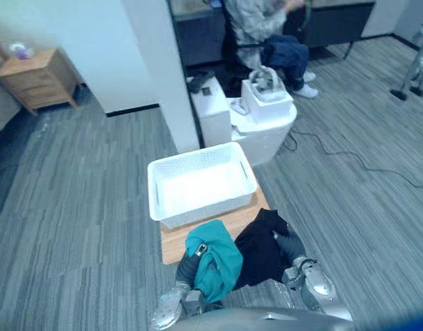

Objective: Tidy the bed and pick cloth on bed and put in laundry

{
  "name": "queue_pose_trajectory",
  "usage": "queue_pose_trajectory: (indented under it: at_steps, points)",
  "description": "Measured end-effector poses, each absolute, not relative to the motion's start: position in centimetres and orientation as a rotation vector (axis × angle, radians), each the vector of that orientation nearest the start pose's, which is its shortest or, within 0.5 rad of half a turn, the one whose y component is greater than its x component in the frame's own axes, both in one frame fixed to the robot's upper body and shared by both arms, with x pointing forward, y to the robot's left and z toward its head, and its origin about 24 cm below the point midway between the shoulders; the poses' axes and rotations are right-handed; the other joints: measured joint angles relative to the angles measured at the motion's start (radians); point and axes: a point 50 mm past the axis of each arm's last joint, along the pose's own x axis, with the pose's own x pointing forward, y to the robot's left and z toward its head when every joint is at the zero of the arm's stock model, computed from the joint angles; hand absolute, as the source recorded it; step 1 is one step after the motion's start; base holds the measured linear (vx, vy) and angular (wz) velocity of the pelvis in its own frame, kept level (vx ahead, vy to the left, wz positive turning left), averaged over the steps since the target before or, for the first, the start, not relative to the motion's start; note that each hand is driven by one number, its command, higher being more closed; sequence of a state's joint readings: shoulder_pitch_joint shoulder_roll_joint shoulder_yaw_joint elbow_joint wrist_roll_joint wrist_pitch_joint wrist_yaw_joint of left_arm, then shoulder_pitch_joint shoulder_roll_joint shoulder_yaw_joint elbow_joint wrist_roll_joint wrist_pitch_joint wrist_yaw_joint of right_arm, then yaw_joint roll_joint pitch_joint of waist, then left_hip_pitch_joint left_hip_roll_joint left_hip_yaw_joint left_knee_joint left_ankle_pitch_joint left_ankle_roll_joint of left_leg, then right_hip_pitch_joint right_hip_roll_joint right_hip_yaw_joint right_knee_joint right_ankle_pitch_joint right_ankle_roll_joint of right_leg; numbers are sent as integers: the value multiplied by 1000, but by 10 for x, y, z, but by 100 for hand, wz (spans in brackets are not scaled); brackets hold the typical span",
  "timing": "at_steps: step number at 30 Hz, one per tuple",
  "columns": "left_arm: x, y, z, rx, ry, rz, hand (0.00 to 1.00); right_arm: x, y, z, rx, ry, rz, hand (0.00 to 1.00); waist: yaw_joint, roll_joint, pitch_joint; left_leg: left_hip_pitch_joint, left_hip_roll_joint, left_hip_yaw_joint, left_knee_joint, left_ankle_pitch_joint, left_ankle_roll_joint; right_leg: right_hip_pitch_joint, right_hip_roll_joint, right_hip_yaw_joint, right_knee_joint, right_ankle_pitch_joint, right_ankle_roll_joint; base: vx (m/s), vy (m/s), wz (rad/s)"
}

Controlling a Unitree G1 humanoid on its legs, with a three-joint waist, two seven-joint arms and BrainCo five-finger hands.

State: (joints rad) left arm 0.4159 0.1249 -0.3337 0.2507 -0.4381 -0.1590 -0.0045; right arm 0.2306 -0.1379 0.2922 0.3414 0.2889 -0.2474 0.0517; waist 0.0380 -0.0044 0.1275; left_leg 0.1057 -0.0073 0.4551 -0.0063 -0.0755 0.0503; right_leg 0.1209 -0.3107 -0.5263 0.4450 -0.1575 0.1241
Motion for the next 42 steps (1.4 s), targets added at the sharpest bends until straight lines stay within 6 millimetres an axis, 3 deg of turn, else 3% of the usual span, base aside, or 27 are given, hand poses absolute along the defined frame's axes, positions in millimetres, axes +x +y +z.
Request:
queue_pose_trajectory:
  at_steps: [1,2,3,5,7,8,9,10,12,14,21,24,29,36,42]
  points:
    - [119,125,-79,-336,553,-73,100,170,-131,-62,159,354,165,100,-2,-7,3,9,-14,-15,-9,-10,7,-38,-28,21,99,8,-22,139,120,99]
    - [120,123,-78,-329,558,-108,100,171,-131,-61,144,347,150,100,-23,-11,9,36,-29,-73,-17,-9,25,-151,-58,135,317,5,-80,123,78,94]
    - [119,125,-79,-315,569,-114,100,171,-128,-61,150,348,144,100,-35,-8,14,36,-26,-103,-14,-14,25,-174,-33,189,326,-39,-69,189,54,121]
    - [119,132,-80,-266,587,-127,100,170,-123,-52,179,309,108,100,-57,-32,18,46,-9,-172,-7,-16,16,-230,61,303,212,-112,-55,233,7,114]
    - [117,133,-82,-259,603,-129,100,173,-123,-39,189,254,93,100,-57,-39,15,57,-4,-195,-3,-24,3,-248,99,325,94,-108,-50,194,-15,66]
    - [116,134,-83,-256,614,-131,100,177,-121,-28,197,203,92,100,-57,-45,12,64,-5,-202,11,-38,-17,-250,116,330,-10,-69,-50,224,-60,38]
    - [114,137,-84,-248,626,-131,100,181,-118,-18,200,158,103,100,-56,-66,-1,69,-17,-192,20,-49,-34,-248,122,341,-106,37,-66,236,-79,34]
    - [112,138,-86,-244,640,-127,100,182,-117,-14,194,138,113,100,-57,-78,-8,70,-21,-192,28,-57,-44,-238,122,347,-127,48,-56,309,-107,16]
    - [112,134,-87,-265,656,-127,100,193,-122,2,134,58,155,100,-49,-29,-11,81,28,-167,46,-80,-72,-168,174,336,-238,92,-58,265,-78,-6]
    - [112,129,-87,-287,653,-129,100,203,-124,19,93,-17,195,100,-46,-9,-12,88,44,-150,44,-83,-77,-133,196,333,-297,112,-61,191,-26,-9]
    - [112,120,-87,-295,655,-171,100,235,-124,76,-10,-235,345,100,-41,-14,-15,104,43,-124,41,-83,-77,-75,207,345,-400,162,-47,48,29,-4]
    - [111,119,-87,-289,658,-178,100,247,-114,100,-23,-316,409,100,-21,-17,-17,102,39,-115,40,-83,-77,-72,205,349,-417,181,-44,-54,35,-3]
    - [109,117,-89,-283,670,-195,100,267,-85,135,-77,-400,541,100,-18,-25,-22,104,38,-132,22,-81,-75,-58,205,335,-434,184,-40,-78,-6,14]
    - [105,112,-95,-283,709,-213,100,281,-62,164,-138,-427,611,100,9,-32,-26,102,32,-165,-12,-53,-53,-40,200,298,-449,185,-42,-96,-28,21]
    - [104,113,-98,-277,728,-215,100,297,-59,159,-168,-365,575,100,24,-35,-27,103,22,-204,-59,-8,-51,-35,192,264,-459,193,-51,-71,-22,23]
